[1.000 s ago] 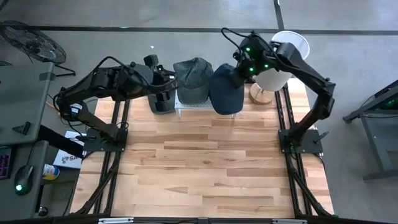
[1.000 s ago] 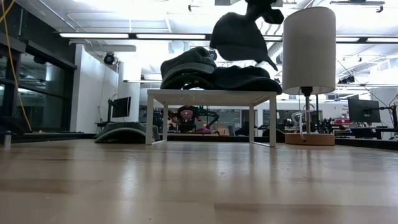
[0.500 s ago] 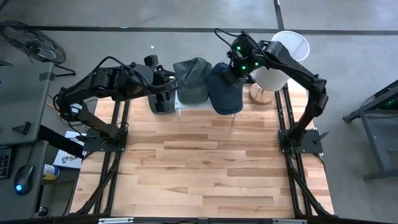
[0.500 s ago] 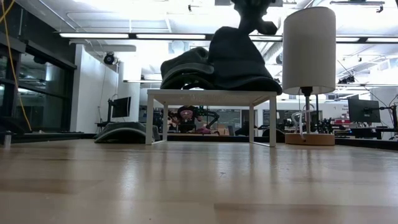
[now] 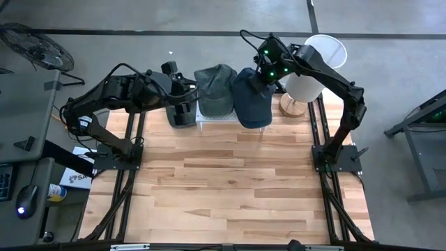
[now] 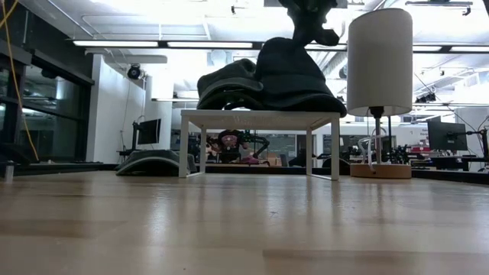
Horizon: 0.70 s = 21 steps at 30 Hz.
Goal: Pick & Place hat
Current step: Stack the dark blue cap on the dark blue cap on the shelf
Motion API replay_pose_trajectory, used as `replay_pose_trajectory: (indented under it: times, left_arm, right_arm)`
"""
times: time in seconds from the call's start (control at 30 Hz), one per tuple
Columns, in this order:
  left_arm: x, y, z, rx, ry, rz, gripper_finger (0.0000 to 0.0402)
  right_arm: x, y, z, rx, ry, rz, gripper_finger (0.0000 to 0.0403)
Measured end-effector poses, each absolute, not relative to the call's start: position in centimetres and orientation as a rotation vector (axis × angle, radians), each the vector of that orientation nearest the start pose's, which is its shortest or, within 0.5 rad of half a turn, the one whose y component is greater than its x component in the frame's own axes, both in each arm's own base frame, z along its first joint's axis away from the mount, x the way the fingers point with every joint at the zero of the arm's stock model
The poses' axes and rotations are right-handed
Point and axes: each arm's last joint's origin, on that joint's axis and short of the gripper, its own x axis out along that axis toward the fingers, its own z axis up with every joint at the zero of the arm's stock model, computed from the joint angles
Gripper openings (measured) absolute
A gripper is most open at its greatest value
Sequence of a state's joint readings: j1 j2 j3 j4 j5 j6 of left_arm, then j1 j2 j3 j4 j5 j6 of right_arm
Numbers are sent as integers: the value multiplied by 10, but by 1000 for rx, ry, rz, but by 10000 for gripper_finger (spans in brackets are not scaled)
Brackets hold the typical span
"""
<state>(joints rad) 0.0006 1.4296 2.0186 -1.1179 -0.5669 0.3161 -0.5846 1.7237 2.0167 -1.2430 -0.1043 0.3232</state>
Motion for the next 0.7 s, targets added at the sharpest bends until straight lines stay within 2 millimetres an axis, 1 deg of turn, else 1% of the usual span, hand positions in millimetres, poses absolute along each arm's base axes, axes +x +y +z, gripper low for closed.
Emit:
replay_pose_trajectory:
  times: [0.43, 0.57, 0.7]
  left_arm:
    - [233, 16, 504, 432, 595, 476, 217]
    - [233, 16, 504, 419, 591, 480, 217]
    - [233, 16, 504, 416, 590, 482, 217]
  right_arm:
    - [284, -185, 413, 583, 820, -560, 4]
    - [285, -185, 413, 569, 818, -535, 24]
    - [285, -185, 414, 559, 811, -529, 56]
